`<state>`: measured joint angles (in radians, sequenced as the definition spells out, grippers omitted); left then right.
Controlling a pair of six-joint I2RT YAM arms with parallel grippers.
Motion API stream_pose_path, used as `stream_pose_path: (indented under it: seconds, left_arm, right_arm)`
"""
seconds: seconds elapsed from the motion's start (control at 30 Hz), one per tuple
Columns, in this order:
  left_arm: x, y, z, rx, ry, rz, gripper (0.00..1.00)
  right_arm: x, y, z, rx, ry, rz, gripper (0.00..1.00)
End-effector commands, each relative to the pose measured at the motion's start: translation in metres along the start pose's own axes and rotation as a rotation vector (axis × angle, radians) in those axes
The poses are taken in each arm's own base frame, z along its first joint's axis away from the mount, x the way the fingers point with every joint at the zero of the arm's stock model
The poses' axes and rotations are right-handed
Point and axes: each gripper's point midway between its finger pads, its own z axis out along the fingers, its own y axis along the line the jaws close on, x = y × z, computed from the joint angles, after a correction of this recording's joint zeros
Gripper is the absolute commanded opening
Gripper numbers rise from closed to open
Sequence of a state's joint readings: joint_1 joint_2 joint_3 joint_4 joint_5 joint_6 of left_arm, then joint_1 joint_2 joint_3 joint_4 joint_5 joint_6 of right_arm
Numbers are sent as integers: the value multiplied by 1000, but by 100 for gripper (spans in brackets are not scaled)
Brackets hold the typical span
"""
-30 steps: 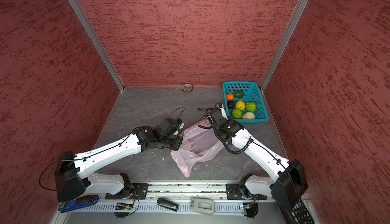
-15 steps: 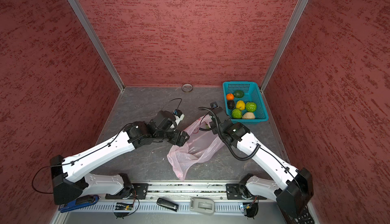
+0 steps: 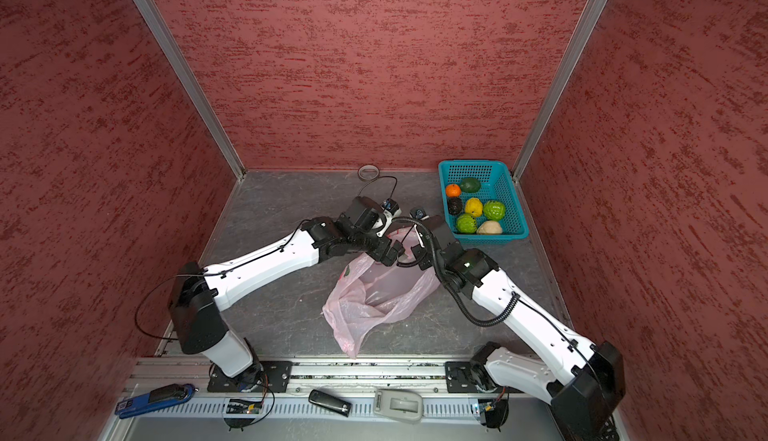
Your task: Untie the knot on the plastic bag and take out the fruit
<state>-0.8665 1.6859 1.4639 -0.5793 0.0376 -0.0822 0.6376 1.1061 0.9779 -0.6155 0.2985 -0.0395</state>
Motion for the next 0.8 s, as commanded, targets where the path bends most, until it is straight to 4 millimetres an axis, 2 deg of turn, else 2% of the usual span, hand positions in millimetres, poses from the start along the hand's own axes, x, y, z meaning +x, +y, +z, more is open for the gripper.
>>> stream_pose_path:
  seconds: [0.0,0.17,0.3,0.4,0.43,0.57,0.6,0.67,0.77]
  left_arm:
    - [-43,-15,-9,72,-144,78,92]
    - [-44,-22,4,132,-145,99,71]
    - [-39,-25,13,165,-128,102,44]
    - [-36,-29,17,187,-123,98,41]
    - [-35,-29,19,189,-119,95,37]
    - [-34,-21,24,145,-105,69,3]
    - [-34,-17,24,123,-103,53,0]
    - [-37,-9,19,78,-108,23,0]
    - [-41,1,8,16,-110,-29,0]
  right_arm:
    - [-10,4,-3,-30,-52,-23,0]
    - [-13,5,0,-34,-64,-31,0]
    - [-16,2,1,-24,-74,-21,0]
    - [-18,1,2,-28,-82,-14,0]
    - [-18,0,2,-25,-83,-11,0]
    - [-16,-10,4,1,-69,14,1]
    - [-16,-13,1,8,-69,27,20]
    - [-17,-16,-6,3,-69,51,45]
    - [-19,-8,-23,-68,-63,101,62]
